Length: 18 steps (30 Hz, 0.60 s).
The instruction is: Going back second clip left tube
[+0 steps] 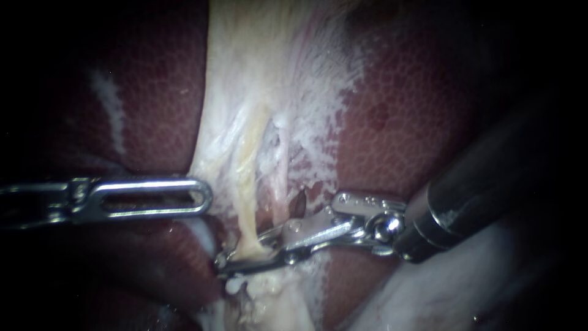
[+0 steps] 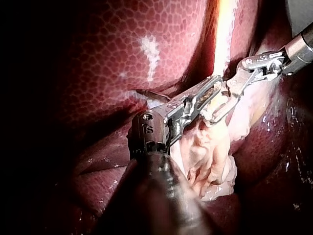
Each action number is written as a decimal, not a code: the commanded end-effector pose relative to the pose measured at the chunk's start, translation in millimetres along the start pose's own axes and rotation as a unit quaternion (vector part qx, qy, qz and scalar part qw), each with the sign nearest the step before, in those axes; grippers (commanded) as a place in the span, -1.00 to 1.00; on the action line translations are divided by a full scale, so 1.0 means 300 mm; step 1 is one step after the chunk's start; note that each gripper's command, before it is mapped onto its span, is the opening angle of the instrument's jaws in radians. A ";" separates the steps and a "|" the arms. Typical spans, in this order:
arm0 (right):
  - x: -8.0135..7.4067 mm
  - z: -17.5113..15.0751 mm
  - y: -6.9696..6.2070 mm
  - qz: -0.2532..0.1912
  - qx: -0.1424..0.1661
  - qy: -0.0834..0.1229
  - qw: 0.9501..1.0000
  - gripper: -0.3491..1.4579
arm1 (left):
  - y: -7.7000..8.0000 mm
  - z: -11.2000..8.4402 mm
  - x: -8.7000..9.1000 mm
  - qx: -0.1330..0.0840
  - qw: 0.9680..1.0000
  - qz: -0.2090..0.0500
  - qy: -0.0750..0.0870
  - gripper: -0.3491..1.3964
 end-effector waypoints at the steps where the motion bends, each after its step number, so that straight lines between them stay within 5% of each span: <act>1: 0.0002 0.000 0.0005 -0.017 0.001 0.001 1.000 -0.12 | -0.0002 -0.0002 -0.0002 0.001 1.000 0.000 0.000 -1.00; 10: 0.0016 0.003 0.0007 -0.096 -0.016 0.005 0.995 0.03 | -0.0002 -0.0002 -0.0002 0.001 1.000 0.000 0.000 -1.00; 18: 0.0018 0.003 0.0009 -0.172 -0.020 0.004 0.985 0.05 | -0.0003 -0.0002 -0.0001 0.000 1.000 0.000 0.000 -1.00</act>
